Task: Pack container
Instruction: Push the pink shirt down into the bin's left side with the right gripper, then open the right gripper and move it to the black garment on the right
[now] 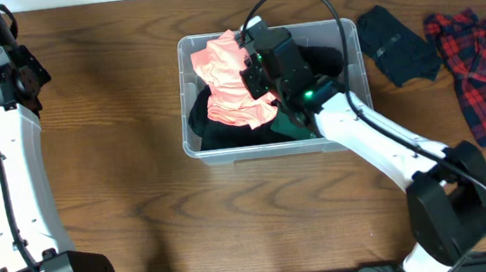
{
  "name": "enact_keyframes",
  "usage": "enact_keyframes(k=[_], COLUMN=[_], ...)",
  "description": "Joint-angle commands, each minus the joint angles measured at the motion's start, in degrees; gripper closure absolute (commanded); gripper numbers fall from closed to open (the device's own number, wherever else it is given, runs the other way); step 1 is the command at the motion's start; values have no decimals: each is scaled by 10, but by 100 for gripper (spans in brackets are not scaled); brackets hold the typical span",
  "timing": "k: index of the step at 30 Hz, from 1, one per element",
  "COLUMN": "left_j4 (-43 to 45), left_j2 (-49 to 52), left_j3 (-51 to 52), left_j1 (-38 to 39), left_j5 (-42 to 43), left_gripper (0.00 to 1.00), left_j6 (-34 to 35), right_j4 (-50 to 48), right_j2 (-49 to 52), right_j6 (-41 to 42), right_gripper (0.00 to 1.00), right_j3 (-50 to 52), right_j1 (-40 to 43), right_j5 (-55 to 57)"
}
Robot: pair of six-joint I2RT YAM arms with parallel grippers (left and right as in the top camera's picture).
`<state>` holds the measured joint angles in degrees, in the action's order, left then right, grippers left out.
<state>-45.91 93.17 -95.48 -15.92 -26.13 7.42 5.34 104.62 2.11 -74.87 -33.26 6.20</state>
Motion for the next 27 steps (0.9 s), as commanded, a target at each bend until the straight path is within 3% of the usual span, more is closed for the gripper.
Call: enact_keyframes(k=[1,7,13,22,27], left_j4=[0,0,0,0,0], left_j2=[1,1,1,1,1], left_j3=[0,0,0,0,0], left_j1=[-1,-1,-1,-1,-1], left_j5=[-9,-9,-9,-9,-9], left_gripper=[2,2,2,2,2], left_j6=[-3,-3,-3,-3,-3], right_j4=[-16,-61,-63,-24,41], right_j2=[48,126,165,10,-114], right_j6=[5,7,-5,-5,-4], right_gripper=[85,92,90,84,65], right_j3=[-9,-9,-9,-9,-9], right_j1=[-7,-21,-49,-40,-1], right_j5=[-8,-97,-64,28,107])
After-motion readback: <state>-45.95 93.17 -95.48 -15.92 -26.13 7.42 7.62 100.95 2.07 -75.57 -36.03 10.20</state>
